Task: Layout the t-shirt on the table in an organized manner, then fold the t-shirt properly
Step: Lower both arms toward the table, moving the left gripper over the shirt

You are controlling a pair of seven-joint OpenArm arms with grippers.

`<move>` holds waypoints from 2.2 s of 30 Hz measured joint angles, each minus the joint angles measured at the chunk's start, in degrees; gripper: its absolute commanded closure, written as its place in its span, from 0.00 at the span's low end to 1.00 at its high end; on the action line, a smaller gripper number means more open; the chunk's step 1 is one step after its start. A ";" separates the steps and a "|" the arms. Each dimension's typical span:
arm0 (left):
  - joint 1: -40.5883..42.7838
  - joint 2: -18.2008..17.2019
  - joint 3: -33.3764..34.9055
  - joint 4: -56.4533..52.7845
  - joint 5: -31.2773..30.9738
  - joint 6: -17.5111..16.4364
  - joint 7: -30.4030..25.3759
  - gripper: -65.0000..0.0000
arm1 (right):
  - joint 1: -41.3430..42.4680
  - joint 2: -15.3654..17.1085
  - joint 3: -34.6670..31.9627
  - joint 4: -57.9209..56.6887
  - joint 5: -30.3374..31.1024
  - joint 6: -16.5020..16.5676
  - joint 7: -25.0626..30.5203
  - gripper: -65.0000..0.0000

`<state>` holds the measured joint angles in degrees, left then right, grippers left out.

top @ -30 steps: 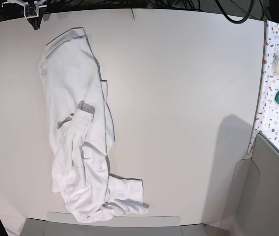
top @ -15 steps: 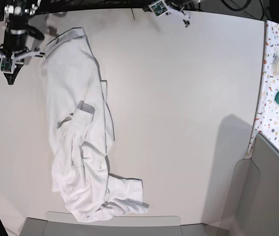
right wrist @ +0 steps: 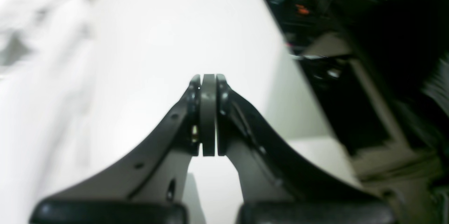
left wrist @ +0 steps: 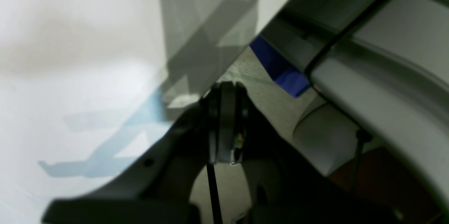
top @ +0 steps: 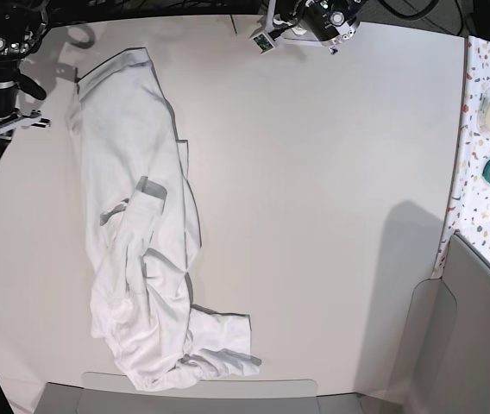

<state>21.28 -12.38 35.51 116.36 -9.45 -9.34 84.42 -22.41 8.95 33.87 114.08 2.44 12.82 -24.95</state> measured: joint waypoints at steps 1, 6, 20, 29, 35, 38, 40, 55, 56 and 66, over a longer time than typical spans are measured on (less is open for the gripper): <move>0.07 -0.13 0.00 0.00 -0.04 -0.15 -0.63 1.00 | -0.07 0.04 0.81 0.00 -0.11 -0.42 0.02 1.00; 0.35 -1.86 -0.22 0.00 -1.62 0.85 -4.11 1.00 | 1.18 -0.26 0.50 -0.98 0.52 -0.15 -0.04 1.00; 18.86 -9.27 -15.72 3.02 -4.04 10.12 -72.37 1.00 | 0.83 -0.59 1.05 -5.60 0.31 3.52 -0.02 1.00; 28.22 -9.33 -25.44 2.01 -3.82 9.11 -76.81 1.00 | 2.21 -0.57 0.61 -5.95 0.48 3.72 0.28 1.00; 24.98 -9.20 -25.46 2.69 -3.80 8.96 -78.31 1.00 | 2.21 -0.61 0.70 -5.90 0.50 3.65 0.33 1.00; 23.19 -9.20 -25.51 2.69 -3.82 9.35 -78.29 1.00 | 1.22 -0.61 0.90 -5.90 0.46 3.54 -0.04 1.00; 21.68 -9.09 -25.24 2.64 -3.82 9.03 -76.85 1.00 | 1.01 -0.61 0.94 -6.01 0.46 3.54 -0.39 1.00; 3.15 -7.17 -16.31 2.67 -3.85 8.85 -61.51 0.99 | 2.32 -0.57 0.83 -6.25 0.57 3.54 0.13 1.00; 1.25 -7.17 -14.19 2.67 -3.74 9.20 -60.08 0.97 | 2.47 -0.57 0.72 -6.45 0.50 3.52 0.17 1.00; -15.04 1.60 -1.55 1.79 -4.04 8.90 -44.81 0.75 | 3.15 -0.57 0.72 -6.97 0.39 3.52 0.02 1.00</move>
<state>6.24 -10.79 33.95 118.15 -13.50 -0.45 39.62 -19.27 8.38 34.59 107.11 2.83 16.34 -24.93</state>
